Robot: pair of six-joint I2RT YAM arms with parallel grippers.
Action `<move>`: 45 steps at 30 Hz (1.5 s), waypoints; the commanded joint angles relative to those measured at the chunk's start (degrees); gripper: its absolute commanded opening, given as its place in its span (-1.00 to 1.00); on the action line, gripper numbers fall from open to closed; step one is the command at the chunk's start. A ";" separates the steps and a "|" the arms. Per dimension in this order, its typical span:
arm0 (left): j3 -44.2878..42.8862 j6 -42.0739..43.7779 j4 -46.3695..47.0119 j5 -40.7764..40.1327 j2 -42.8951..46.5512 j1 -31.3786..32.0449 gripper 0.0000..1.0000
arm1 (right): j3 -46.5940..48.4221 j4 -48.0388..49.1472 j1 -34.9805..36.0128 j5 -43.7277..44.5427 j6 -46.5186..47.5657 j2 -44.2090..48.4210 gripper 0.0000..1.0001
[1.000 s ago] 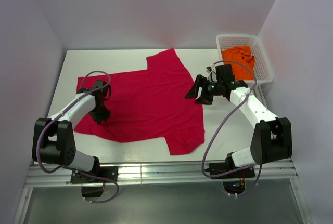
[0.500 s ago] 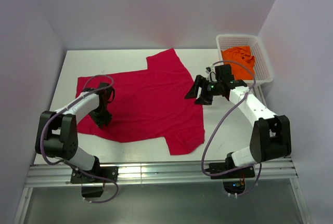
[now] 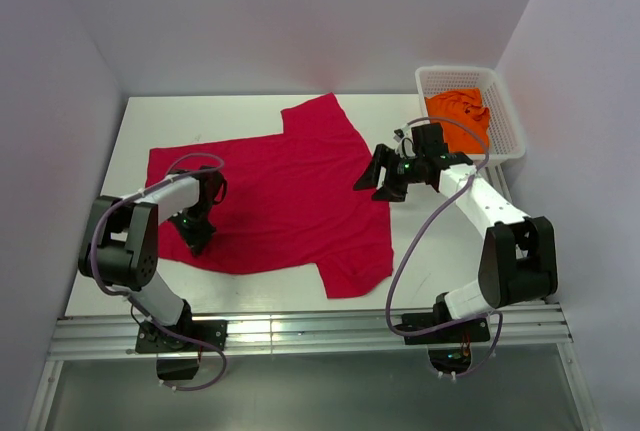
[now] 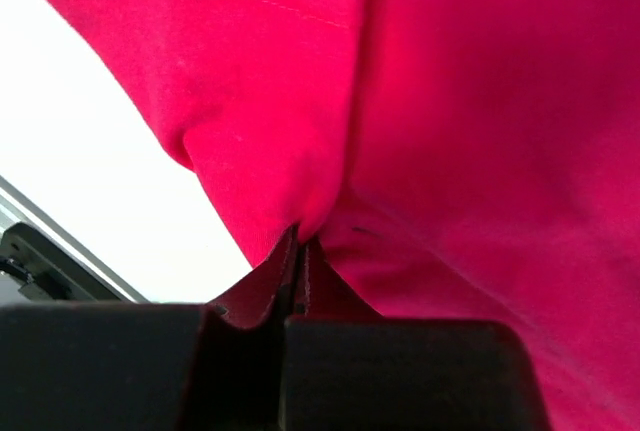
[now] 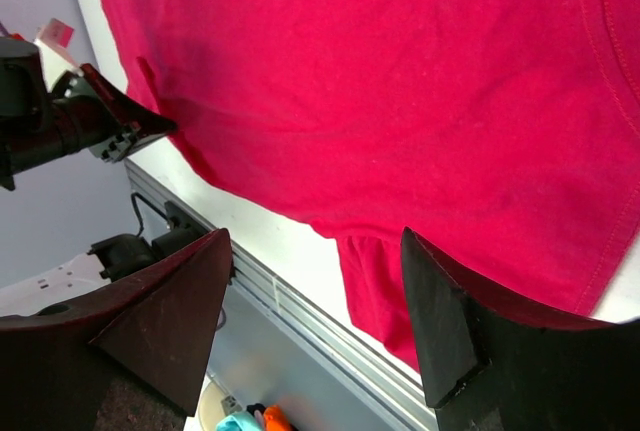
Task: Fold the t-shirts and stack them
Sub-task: Flatten out the tshirt
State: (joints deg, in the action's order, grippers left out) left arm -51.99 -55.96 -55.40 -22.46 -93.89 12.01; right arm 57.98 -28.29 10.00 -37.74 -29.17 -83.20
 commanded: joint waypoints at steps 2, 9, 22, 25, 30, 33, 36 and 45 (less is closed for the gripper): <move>-1.54 -3.00 -3.84 -3.11 -0.16 0.29 -0.99 | 2.58 2.28 0.46 -1.73 -0.89 -0.38 0.51; 0.38 -12.83 -8.50 -2.07 4.84 0.29 -0.99 | 3.11 2.63 0.81 -2.61 -1.51 -1.79 0.50; 14.10 -41.85 -12.89 3.31 41.03 0.21 0.06 | 4.08 1.58 2.04 -2.52 -1.51 -5.75 0.49; 13.32 -45.63 -19.65 0.50 43.61 0.21 0.85 | 3.90 1.31 2.22 -2.17 -1.33 -5.31 0.49; 8.05 -43.89 -22.30 -2.94 41.08 0.21 0.99 | 3.28 1.14 2.30 -0.94 -0.72 -3.90 0.49; 4.18 -37.39 -18.36 -5.57 38.18 0.21 0.92 | 3.11 0.61 2.22 0.11 -0.19 -2.59 0.50; 2.25 -31.93 -12.81 -6.46 31.96 0.21 0.78 | 3.11 0.17 2.22 0.99 0.34 -1.01 0.50; -2.33 -18.22 -4.72 -9.01 13.31 0.21 0.54 | 3.81 -0.97 0.55 1.97 0.69 0.85 0.51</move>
State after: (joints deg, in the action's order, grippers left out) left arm -51.77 -80.79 -63.44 -28.75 -78.06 12.10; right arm 59.59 -28.75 11.40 -36.47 -29.45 -84.71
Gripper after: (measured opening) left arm 0.787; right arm 0.754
